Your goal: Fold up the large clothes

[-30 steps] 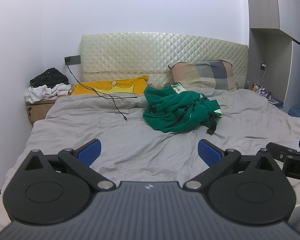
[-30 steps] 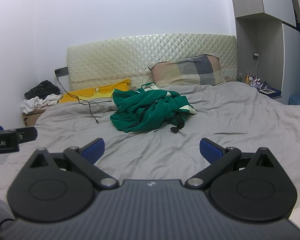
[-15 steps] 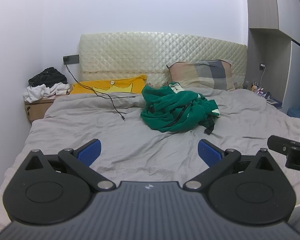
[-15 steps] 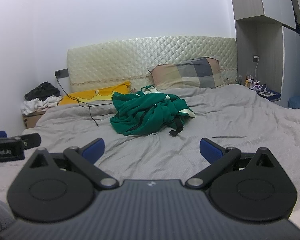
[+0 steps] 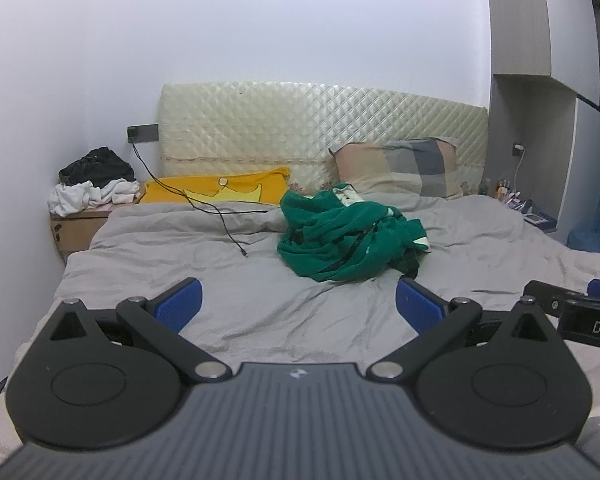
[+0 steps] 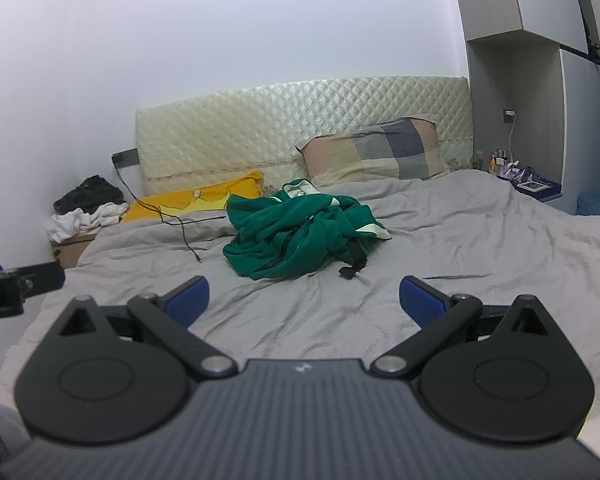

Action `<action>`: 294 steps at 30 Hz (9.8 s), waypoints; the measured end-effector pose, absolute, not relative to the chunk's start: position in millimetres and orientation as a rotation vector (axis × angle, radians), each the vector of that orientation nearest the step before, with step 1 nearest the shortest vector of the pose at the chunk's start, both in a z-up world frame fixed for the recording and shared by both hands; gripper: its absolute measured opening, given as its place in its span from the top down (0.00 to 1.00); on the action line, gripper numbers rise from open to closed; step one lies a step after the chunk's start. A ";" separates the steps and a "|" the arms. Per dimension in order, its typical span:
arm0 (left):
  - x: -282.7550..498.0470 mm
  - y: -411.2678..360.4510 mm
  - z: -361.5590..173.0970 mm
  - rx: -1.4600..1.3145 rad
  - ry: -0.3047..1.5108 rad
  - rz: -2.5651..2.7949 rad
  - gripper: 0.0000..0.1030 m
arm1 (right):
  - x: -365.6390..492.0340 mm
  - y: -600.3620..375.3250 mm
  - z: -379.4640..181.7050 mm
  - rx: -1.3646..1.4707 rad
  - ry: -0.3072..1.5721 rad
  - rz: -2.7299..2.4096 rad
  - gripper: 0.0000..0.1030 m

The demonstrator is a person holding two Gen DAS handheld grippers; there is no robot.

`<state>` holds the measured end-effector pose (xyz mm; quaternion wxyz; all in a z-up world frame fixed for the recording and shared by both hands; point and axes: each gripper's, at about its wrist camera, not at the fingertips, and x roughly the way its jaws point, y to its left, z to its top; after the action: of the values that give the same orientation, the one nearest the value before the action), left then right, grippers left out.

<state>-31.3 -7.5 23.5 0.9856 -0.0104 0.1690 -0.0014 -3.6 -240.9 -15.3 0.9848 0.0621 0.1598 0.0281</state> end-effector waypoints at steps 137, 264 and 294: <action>450.8 -128.7 -130.9 0.425 0.521 -0.339 0.14 | 276.6 -360.1 -182.8 0.780 0.474 -0.113 0.89; 314.8 20.5 -143.7 -0.283 0.546 -0.371 0.85 | 235.7 -207.2 -161.5 0.026 0.458 0.304 0.80; 207.3 31.5 -158.3 -0.333 0.842 -0.344 0.61 | 173.2 -216.0 -162.4 0.280 0.667 0.296 0.45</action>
<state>207.3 31.5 -158.3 0.8850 -0.1600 0.4046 -0.1655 173.2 -216.0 -162.4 0.9245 0.1365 0.3253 0.1442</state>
